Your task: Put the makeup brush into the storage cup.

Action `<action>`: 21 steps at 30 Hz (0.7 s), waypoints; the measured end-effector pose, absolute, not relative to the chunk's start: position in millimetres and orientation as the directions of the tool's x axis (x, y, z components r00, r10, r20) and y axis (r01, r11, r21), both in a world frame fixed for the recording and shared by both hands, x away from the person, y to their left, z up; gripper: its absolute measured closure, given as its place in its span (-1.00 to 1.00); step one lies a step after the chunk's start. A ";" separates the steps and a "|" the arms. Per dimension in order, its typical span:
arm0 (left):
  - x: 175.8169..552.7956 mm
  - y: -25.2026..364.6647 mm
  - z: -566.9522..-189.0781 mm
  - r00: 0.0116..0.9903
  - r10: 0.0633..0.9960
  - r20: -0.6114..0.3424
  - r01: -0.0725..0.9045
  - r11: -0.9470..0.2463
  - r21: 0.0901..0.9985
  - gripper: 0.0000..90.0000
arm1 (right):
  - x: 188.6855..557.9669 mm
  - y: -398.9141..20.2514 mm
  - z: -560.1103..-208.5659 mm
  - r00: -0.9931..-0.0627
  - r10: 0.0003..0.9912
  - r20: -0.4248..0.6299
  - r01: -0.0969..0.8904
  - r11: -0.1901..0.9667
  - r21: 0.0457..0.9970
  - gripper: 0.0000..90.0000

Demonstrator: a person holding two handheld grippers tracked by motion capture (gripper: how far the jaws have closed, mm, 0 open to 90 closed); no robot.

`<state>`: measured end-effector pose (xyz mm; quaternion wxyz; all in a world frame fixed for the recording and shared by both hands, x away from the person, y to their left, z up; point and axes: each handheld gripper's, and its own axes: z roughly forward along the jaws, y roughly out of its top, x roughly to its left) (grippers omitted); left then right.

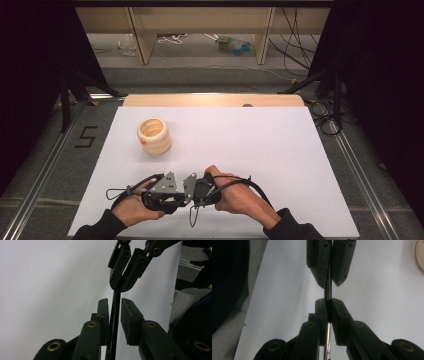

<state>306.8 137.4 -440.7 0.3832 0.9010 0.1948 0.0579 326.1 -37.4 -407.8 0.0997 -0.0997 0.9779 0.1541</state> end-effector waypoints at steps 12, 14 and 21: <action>305.2 136.6 -441.9 0.923 0.381 -0.059 0.307 -0.633 0.710 0.75 | 328.0 -36.2 -408.4 -0.947 -0.210 -0.241 -0.279 0.912 0.302 0.87; 305.3 136.8 -441.8 0.926 0.374 -0.057 0.302 -0.638 0.709 0.77 | 327.9 -36.2 -408.6 -0.946 -0.213 -0.244 -0.283 0.911 0.301 0.86; 305.2 137.3 -441.1 0.930 0.364 -0.056 0.291 -0.635 0.716 0.83 | 328.3 -37.2 -407.4 -0.936 -0.239 -0.259 -0.311 0.904 0.292 0.85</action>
